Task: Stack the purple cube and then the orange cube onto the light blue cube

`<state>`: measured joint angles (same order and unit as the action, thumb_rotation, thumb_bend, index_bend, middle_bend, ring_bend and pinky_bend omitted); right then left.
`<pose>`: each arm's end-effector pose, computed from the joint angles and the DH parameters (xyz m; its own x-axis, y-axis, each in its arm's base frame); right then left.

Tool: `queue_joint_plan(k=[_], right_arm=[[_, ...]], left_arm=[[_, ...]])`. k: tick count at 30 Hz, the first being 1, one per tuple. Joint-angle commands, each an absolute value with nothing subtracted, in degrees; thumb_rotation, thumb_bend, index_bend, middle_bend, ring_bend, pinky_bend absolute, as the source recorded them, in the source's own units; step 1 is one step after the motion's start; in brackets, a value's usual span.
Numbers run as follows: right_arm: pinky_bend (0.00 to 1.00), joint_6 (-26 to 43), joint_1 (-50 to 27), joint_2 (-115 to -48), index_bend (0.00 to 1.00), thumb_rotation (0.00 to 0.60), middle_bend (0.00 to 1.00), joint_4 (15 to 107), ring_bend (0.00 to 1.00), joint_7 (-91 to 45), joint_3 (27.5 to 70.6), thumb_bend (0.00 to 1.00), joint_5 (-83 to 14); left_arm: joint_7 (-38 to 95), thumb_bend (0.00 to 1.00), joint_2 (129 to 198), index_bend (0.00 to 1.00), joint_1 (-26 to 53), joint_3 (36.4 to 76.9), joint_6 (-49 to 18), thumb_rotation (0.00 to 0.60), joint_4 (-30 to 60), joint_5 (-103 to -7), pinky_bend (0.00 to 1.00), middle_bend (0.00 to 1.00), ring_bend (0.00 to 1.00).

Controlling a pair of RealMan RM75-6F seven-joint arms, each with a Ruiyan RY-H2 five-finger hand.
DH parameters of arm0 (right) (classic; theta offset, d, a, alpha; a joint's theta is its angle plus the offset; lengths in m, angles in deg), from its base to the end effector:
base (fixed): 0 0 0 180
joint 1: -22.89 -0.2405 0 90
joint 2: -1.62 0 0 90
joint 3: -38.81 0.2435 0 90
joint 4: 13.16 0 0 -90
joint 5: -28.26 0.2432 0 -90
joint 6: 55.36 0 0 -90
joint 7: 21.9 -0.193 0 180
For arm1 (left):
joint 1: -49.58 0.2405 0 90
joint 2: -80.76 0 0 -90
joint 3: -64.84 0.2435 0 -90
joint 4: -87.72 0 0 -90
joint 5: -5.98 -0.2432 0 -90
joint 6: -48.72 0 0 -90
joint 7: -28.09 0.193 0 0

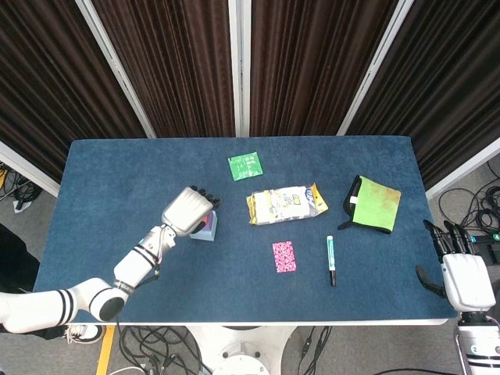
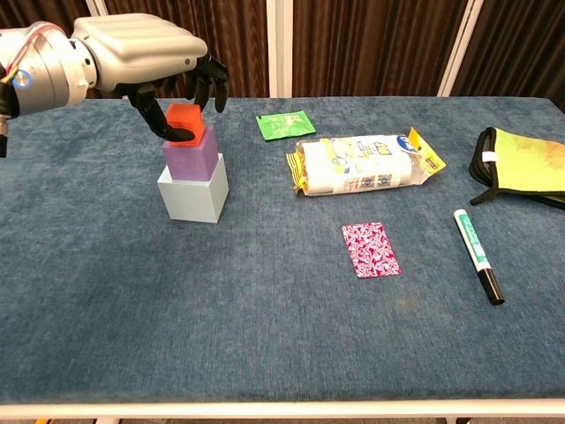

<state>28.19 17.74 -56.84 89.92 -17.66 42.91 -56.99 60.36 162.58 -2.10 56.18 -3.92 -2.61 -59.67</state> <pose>-0.2790 -0.2353 0.1339 0.3807 -0.0133 0.9246 -0.9246 -0.0199 0.3804 -0.0656 0.3934 -0.0483 0.6879 0.0622 0.7231 0.6114 -0.5866 -0.5312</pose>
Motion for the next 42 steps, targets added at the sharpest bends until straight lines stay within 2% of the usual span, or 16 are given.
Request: queue_joint_plan(k=[1,6,9,17,20,25,34,42], right_arm=[[0.00,28.2,17.7,-56.8,0.02,0.600,0.16,89.9,0.00,-17.7,42.9,0.27,-57.0],[0.00,28.2,17.7,-56.8,0.02,0.600,0.16,90.0,0.00,-17.7,42.9,0.27,-56.9],[0.00,28.2,17.7,-56.8,0.02,0.600,0.16,90.0,0.00,-17.7,42.9,0.27,-56.9],[0.00,28.2,17.7,-56.8,0.02,0.600,0.16,90.0,0.00,-17.7,42.9,0.27,-56.9],[0.00,28.2,17.7,-56.8,0.02,0.600,0.16,90.0,0.00,-17.7,42.9,0.27,-56.9],[0.00,28.2,17.7,-56.8,0.02,0.600,0.16,90.0,0.00,-17.7,42.9,0.27,-56.9],[0.00,28.2,17.7,-56.8,0.02,0.600,0.16,90.0,0.00,-17.7,42.9,0.27,-56.9],[0.00,28.2,17.7,-56.8,0.02,0.600,0.16,90.0,0.00,-17.7,42.9,0.27,-56.9]], left_arm=[[60.2,0.32,162.5,0.41,-2.2,56.2,-3.8,0.600,-2.6,-59.6,0.44,0.54,0.40],[58.6,0.22,161.4,0.23,-2.4,56.3,-2.7,0.600,-3.4,-59.5,0.33,0.31,0.26],[58.6,0.19,160.5,0.19,-2.3,56.2,-3.0,0.600,-4.4,-58.9,0.31,0.28,0.23],[60.8,0.17,154.4,0.16,1.7,58.2,-7.5,0.600,-9.6,-55.4,0.29,0.26,0.22],[61.4,0.16,151.4,0.16,5.3,59.8,-12.4,0.600,-10.6,-55.9,0.29,0.26,0.22],[56.1,0.11,148.9,0.17,12.8,63.2,-21.2,0.600,-8.0,-62.0,0.26,0.26,0.20],[50.8,0.10,150.4,0.18,23.8,69.2,-32.8,0.600,-0.7,-72.8,0.26,0.26,0.20],[52.4,0.10,153.1,0.18,30.6,71.1,-36.8,0.600,-0.4,-73.7,0.26,0.25,0.20]])
